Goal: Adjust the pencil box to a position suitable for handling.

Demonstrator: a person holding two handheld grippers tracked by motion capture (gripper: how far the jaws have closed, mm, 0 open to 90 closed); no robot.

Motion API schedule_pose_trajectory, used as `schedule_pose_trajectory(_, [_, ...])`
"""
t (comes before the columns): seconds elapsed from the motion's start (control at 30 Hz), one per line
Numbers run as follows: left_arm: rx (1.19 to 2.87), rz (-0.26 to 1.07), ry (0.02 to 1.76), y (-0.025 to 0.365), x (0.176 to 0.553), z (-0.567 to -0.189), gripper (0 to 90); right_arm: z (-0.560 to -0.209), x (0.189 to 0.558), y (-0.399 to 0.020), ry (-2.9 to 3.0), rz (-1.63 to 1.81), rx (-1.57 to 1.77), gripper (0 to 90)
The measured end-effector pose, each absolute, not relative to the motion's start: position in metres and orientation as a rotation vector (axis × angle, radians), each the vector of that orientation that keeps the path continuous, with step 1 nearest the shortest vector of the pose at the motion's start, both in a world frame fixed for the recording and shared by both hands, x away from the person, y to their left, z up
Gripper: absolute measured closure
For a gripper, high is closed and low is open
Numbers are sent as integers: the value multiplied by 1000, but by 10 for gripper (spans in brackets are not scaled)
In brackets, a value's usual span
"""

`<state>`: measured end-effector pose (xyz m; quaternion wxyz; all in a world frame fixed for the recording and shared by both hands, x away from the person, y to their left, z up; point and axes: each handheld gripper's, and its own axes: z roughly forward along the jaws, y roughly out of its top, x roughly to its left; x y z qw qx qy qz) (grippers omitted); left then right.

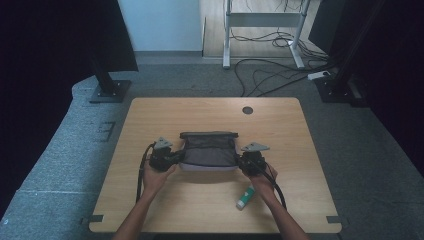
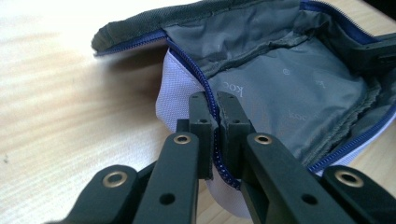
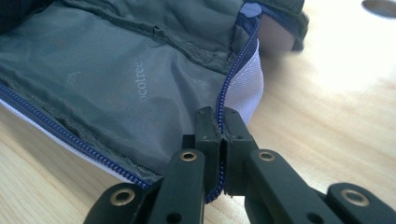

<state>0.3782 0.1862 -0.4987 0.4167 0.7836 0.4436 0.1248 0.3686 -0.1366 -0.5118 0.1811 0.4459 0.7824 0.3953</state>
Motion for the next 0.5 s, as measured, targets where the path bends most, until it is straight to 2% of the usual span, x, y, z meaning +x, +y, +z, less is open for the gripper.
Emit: schedule_pose_trajectory(0.5, [2021,270,1151,178,383,-526,825,-528,381,-138,2250,1028,1321,851])
